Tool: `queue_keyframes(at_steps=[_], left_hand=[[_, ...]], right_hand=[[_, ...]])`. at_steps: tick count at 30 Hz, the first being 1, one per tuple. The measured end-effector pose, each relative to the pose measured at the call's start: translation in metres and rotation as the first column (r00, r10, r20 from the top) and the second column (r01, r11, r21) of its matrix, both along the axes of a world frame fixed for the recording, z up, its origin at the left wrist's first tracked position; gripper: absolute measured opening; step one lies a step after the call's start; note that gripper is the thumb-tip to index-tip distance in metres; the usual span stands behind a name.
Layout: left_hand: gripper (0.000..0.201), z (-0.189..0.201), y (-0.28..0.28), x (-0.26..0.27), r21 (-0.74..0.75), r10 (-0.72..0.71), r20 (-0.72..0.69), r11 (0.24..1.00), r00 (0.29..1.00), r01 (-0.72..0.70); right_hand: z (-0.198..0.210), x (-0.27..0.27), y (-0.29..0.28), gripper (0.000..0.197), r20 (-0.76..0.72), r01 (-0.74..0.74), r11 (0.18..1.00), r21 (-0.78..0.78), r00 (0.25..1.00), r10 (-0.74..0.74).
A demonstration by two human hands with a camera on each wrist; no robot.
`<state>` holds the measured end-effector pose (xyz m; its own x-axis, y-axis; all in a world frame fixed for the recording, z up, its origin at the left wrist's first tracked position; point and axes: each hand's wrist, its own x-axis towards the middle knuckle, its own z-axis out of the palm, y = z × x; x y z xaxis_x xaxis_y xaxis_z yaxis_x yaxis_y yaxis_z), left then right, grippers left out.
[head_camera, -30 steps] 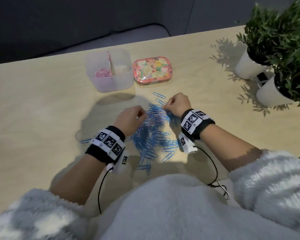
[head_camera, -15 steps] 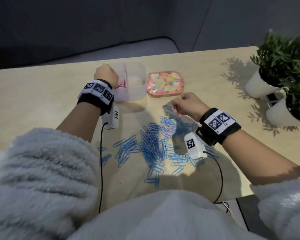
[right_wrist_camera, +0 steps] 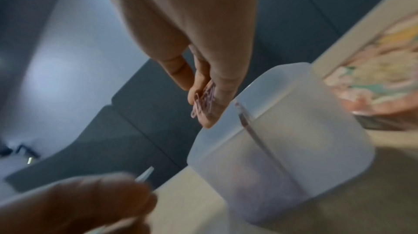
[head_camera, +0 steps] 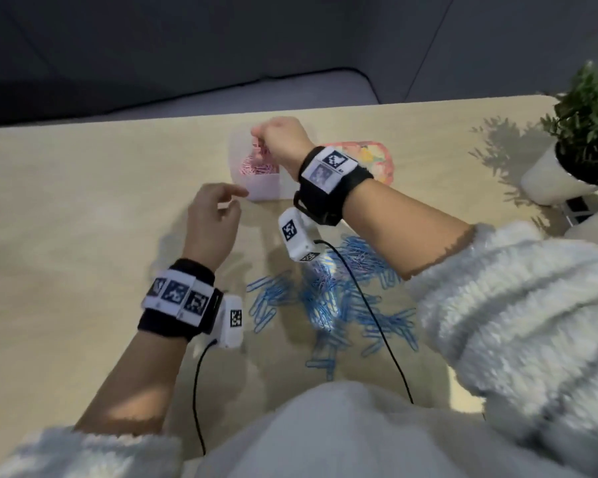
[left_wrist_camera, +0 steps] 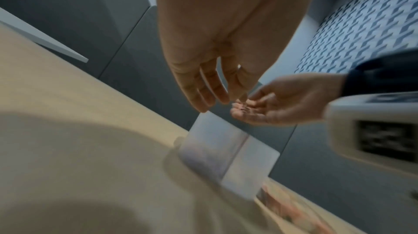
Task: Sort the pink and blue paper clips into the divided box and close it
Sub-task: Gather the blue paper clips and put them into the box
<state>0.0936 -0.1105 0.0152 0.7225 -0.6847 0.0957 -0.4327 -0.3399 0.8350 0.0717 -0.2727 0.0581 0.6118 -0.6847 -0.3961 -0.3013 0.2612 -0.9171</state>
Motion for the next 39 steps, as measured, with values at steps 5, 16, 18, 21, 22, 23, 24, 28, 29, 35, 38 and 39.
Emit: queue_keyframes(at_steps=[5,16,18,21,22,23,24,28,29,35,38,39], left_hand=[[0.019,-0.024,0.031,-0.039,0.319,-0.285,-0.104,0.898,0.953,0.304],[0.018,-0.037,0.006,-0.08,0.43,-0.494,-0.023,0.78,0.869,0.454],[0.019,-0.041,0.002,-0.087,0.485,-0.507,0.001,0.754,0.862,0.443],[0.029,-0.049,0.002,-0.093,0.594,-0.522,0.073,0.707,0.85,0.384],[0.033,-0.051,0.004,-0.094,0.614,-0.52,0.081,0.698,0.85,0.368],[0.037,-0.053,0.006,-0.095,0.625,-0.516,0.08,0.692,0.853,0.36],[0.041,-0.055,0.008,-0.095,0.633,-0.509,0.074,0.688,0.857,0.354],[0.04,-0.053,0.016,-0.088,0.657,-0.474,0.044,0.677,0.879,0.332],[0.037,-0.052,0.019,-0.085,0.668,-0.474,0.038,0.666,0.88,0.331],[0.021,-0.047,0.025,-0.072,0.686,-0.479,0.038,0.651,0.877,0.326],[0.02,-0.045,0.011,-0.08,0.613,-0.485,0.106,0.72,0.868,0.327],[0.022,-0.044,0.005,-0.084,0.601,-0.504,0.115,0.722,0.856,0.344]], right_hand=[[-0.005,0.009,0.018,0.033,-0.144,-0.25,0.953,-0.169,0.963,0.227],[-0.029,-0.147,0.003,0.03,-0.202,-0.36,0.868,-0.343,0.93,0.306],[-0.045,-0.173,0.011,0.034,-0.334,-0.492,0.776,-0.394,0.864,0.378],[-0.064,-0.189,0.027,0.018,-0.487,-0.618,0.653,-0.438,0.774,0.405],[-0.067,-0.189,0.034,0.013,-0.51,-0.65,0.607,-0.458,0.751,0.419],[-0.072,-0.188,0.041,0.015,-0.517,-0.68,0.553,-0.482,0.73,0.447],[-0.076,-0.187,0.047,0.018,-0.532,-0.715,0.495,-0.493,0.698,0.479],[-0.09,-0.188,0.054,0.018,-0.646,-0.813,0.325,-0.484,0.582,0.494],[-0.09,-0.19,0.053,0.014,-0.626,-0.798,0.346,-0.493,0.601,0.497],[-0.089,-0.211,0.031,0.006,-0.388,-0.547,0.75,-0.371,0.825,0.411],[-0.087,-0.223,0.021,0.015,-0.259,-0.348,0.902,-0.255,0.924,0.283],[-0.087,-0.228,0.018,0.017,-0.256,-0.306,0.927,-0.219,0.934,0.248]])
